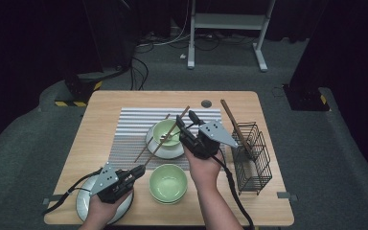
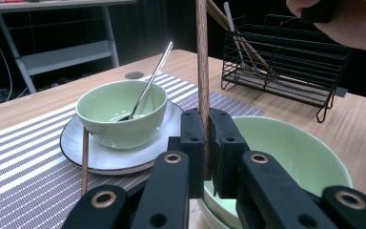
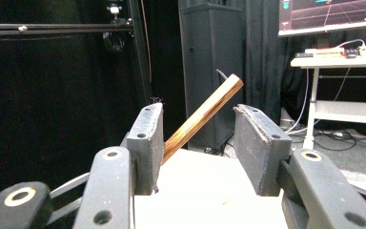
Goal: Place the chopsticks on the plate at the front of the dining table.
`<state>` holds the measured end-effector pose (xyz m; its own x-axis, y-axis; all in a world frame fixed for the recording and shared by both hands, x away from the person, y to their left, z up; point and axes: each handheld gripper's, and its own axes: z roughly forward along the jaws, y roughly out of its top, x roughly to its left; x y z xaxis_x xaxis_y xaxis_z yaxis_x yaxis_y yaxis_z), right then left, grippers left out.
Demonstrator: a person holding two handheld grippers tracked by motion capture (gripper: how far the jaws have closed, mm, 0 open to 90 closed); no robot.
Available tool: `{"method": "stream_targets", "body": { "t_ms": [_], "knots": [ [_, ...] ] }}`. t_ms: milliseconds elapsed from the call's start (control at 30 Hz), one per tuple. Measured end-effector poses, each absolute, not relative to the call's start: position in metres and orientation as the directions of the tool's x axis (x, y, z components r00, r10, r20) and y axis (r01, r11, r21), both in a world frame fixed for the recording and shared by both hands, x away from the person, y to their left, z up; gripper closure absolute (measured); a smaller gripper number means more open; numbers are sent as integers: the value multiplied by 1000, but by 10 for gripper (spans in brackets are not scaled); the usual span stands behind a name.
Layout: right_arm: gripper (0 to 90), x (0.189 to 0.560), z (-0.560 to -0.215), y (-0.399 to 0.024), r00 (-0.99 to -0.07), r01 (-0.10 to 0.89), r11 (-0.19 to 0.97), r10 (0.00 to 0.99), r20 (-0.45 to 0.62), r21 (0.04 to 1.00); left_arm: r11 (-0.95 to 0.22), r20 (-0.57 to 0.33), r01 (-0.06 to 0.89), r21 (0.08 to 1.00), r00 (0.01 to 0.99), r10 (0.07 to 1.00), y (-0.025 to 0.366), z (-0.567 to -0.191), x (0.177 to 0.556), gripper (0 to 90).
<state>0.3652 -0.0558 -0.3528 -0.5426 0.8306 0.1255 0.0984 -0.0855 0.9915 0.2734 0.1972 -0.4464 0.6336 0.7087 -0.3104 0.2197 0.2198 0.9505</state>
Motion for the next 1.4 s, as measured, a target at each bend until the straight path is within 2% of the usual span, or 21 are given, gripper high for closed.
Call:
{"method": "stream_targets", "body": {
  "t_ms": [900,1400],
  "knots": [
    [501,373,-377,-68,-497,146,-77,856,141,986,235,-315,210,949,637,704,199,-443,266,851],
    [508,360,-361,-74,-503,96,-51,859,93,994,223,-311,218,950,615,725,197,-443,270,852]
  ]
}}
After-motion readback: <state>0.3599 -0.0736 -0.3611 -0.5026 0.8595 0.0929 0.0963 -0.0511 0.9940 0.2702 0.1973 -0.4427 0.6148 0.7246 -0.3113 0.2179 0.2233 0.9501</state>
